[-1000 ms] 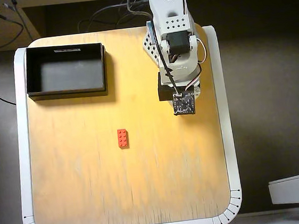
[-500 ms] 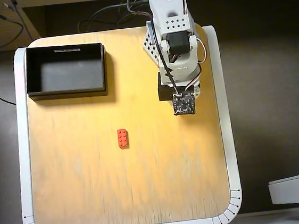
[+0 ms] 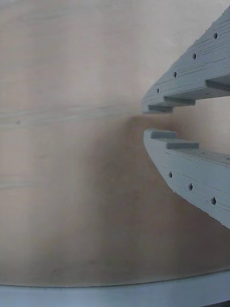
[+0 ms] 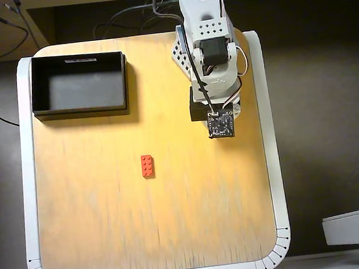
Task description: Grasp a lego block and put it in the bin.
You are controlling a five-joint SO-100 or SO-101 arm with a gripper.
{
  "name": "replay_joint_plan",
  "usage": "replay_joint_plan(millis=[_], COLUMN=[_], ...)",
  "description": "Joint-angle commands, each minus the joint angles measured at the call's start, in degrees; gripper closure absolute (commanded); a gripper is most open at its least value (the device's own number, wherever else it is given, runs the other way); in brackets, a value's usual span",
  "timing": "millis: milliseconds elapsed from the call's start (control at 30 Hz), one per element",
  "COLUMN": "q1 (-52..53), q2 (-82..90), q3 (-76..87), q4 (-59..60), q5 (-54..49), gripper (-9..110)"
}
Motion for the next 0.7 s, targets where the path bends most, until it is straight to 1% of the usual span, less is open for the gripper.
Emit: replay_joint_plan(millis=[0, 433, 533, 667], q1=[-1.1, -1.1, -2.5, -2.5], q2=[5.4, 5.4, 5.4, 5.3], q3=[9.1, 9.1, 9.1, 9.1], q4=[0.4, 0.4, 0.4, 0.4], q5=[-0.4, -0.4, -0.1, 6.7], gripper=[101, 101, 101, 101])
